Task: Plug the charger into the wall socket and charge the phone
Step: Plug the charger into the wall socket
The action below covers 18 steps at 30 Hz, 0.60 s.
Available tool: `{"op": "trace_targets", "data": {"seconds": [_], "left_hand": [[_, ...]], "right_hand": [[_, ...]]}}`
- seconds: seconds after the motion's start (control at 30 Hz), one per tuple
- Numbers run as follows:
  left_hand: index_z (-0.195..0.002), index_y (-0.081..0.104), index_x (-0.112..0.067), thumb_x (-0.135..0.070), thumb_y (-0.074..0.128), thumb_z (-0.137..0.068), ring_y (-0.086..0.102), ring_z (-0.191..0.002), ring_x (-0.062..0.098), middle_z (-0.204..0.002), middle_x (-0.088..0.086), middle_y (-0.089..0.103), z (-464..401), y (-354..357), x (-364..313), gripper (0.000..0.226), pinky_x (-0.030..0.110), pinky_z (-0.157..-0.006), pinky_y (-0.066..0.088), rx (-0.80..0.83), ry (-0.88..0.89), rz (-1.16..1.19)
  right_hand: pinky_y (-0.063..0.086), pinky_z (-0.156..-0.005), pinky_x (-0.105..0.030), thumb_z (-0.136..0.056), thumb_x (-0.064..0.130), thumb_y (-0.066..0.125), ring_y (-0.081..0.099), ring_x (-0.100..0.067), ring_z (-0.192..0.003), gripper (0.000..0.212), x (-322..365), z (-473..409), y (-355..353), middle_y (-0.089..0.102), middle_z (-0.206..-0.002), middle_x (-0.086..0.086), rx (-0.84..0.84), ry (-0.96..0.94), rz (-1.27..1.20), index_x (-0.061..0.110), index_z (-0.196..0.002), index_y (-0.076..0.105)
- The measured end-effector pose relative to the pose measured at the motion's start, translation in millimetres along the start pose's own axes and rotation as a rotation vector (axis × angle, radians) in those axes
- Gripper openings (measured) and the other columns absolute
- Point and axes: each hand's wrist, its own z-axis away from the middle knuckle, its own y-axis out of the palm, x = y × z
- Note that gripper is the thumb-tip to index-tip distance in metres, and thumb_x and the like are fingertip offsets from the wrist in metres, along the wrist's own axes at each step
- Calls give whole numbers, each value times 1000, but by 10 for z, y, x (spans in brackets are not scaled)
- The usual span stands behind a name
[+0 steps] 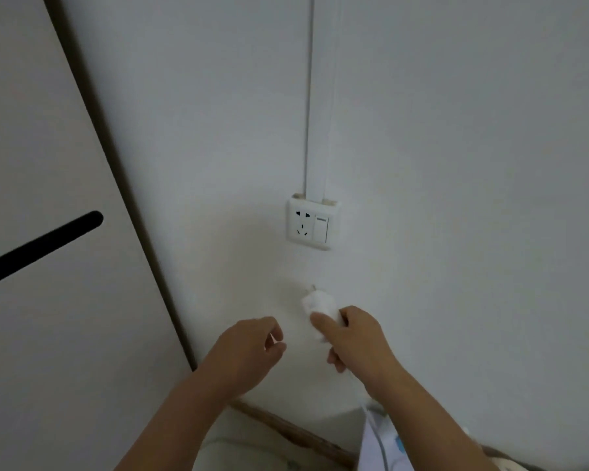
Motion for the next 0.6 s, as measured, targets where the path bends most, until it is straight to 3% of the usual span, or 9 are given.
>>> {"op": "trace_targets", "data": {"seconds": [0.2,0.33,0.5,0.6], "left_hand": [[-94,57,-20,-31,51,-86,53,-77,12,-82,-7,57,-409,-362,371,15,25,-74,44,-9,117,-17],[-89,58,-20,-32,52,-85,51,-74,13,-82,-4,60,-625,-445,442,14,28,-72,41,-22,181,12],[-89,59,-20,-38,46,-87,56,-75,16,-87,0,67,-886,-473,348,23,32,-72,45,-24,270,62],[-87,59,-18,-40,43,-88,55,-72,18,-77,-1,63,-1018,-485,243,27,35,-68,45,-39,314,83]], "right_hand": [[46,-41,-24,-82,36,59,56,-14,-39,32,364,-312,362,61,-68,-8,-101,75,-222,5,-79,56],[50,-39,-22,-84,34,58,56,-13,-35,34,563,-477,431,61,-75,-13,-146,128,-363,1,-79,58],[49,-38,-21,-89,36,50,54,-17,-39,38,779,-659,380,61,-68,-14,-160,135,-464,0,-83,62],[47,-37,-20,-90,39,48,53,-17,-38,42,872,-762,352,59,-61,-14,-144,134,-469,-1,-81,60]]}}
